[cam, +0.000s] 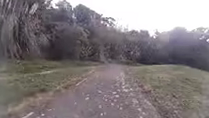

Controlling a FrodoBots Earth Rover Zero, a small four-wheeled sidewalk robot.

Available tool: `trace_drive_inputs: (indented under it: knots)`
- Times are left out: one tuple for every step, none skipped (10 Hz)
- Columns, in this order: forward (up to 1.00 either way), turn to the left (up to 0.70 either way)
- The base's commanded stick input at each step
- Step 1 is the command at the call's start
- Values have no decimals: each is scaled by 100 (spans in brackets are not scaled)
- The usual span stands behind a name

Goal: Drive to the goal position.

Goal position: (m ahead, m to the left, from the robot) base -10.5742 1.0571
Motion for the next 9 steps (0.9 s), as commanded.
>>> trace_drive_inputs:
  knots:
    - [0,0]
    - [0,0]
    - [0,25]
    - [0,60]
    - [0,60]
    - [0,60]
    - [0,60]
    - [0,60]
    - [0,60]
